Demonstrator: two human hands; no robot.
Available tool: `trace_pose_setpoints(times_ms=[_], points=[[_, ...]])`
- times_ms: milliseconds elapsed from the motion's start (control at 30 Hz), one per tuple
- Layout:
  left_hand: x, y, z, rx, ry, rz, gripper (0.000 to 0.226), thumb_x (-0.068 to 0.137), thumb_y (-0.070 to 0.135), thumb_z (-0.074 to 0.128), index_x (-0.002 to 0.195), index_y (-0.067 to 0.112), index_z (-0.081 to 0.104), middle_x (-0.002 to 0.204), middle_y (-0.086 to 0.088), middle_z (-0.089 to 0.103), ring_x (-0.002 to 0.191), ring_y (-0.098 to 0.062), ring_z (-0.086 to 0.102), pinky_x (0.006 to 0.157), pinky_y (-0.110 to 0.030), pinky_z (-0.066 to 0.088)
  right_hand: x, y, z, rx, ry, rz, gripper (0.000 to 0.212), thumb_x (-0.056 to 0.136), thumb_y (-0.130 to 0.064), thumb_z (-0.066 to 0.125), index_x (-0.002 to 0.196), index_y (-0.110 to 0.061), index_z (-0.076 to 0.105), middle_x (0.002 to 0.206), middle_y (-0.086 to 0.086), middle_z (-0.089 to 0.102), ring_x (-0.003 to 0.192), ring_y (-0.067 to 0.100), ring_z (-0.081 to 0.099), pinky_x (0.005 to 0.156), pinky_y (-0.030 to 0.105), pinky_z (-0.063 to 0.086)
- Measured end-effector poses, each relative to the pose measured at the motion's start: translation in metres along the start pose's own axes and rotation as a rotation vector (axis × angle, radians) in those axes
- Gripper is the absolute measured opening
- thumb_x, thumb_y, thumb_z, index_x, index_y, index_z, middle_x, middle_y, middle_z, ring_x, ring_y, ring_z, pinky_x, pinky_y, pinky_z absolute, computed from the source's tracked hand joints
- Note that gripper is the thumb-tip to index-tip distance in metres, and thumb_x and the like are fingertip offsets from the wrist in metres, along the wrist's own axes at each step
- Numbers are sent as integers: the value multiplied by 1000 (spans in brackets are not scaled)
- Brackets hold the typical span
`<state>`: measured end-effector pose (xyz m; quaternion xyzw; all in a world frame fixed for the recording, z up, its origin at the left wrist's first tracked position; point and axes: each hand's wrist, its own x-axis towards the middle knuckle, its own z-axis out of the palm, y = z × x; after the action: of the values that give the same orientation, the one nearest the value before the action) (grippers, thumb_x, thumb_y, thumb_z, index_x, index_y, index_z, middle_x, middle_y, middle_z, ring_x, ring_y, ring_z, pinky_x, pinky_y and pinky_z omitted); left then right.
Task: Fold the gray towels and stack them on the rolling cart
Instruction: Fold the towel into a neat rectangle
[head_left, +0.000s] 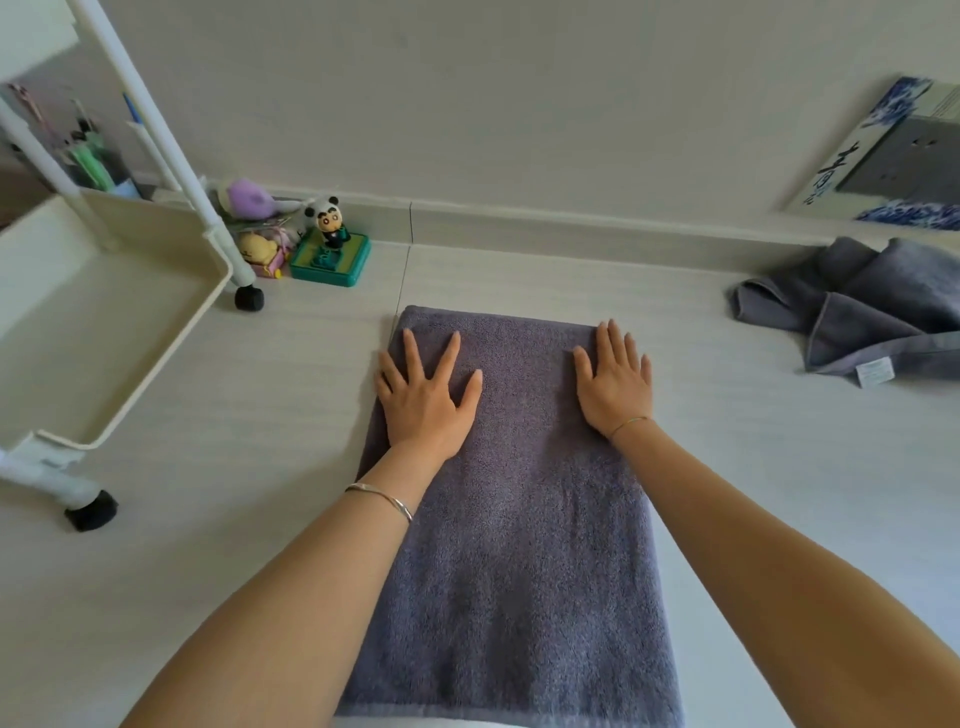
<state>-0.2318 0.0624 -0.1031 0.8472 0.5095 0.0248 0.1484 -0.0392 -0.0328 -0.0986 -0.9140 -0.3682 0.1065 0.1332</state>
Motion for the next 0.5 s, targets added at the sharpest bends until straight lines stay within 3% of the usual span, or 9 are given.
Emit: trace_pose_setpoints(times_ms=[167,233,367,500], points=[[-13,4,-6,13,-4,35,63,95,57,16,150,33,-3,159,-10,-8,145,-32,-12,115,-50,-12,-57,-8,-12,120,119,-106,58,101,-41,27,152,-17,11,160,-5,3,147,12,-3,117,31,-6],[-40,8,-2,-53,41,113,64,91,56,9,151,31,9,160,-7,4,146,-30,-3,114,-47,-12,-91,-14,-10,180,98,-138,56,101,-41,28,151,-18,17,159,-6,7,147,10,-1,117,29,-5],[-104,17,17,-50,106,232,55,92,47,28,144,30,36,150,-8,36,136,-35,35,113,-54,12,-128,-7,8,109,41,-164,68,90,-57,9,150,-27,18,159,-7,9,147,13,1,116,28,-8],[-122,12,25,27,105,216,55,94,48,28,146,31,33,152,-3,35,140,-33,30,110,-61,12,-128,5,20,-12,98,-224,62,94,-56,13,149,-30,23,157,-5,17,146,16,7,117,29,-7]])
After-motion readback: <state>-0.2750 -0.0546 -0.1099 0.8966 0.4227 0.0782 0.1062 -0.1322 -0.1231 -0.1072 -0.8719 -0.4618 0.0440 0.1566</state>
